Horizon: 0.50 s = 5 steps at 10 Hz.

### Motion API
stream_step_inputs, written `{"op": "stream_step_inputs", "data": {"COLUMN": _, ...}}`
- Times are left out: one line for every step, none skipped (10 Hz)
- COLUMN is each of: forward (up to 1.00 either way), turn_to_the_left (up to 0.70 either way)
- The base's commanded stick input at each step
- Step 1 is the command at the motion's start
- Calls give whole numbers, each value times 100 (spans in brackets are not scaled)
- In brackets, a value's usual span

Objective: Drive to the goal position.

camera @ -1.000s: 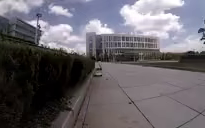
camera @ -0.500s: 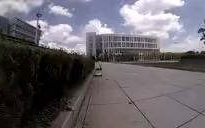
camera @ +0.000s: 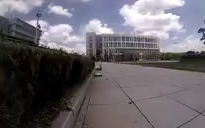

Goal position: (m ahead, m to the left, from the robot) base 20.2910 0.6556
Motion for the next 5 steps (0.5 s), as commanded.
{"op": "stream_step_inputs", "data": {"forward": 4, "turn_to_the_left": 0}}
{"op": "stream_step_inputs", "data": {"forward": 4, "turn_to_the_left": 0}}
{"op": "stream_step_inputs", "data": {"forward": 4, "turn_to_the_left": 0}}
{"op": "stream_step_inputs", "data": {"forward": 4, "turn_to_the_left": 0}}
{"op": "stream_step_inputs", "data": {"forward": 4, "turn_to_the_left": 0}}
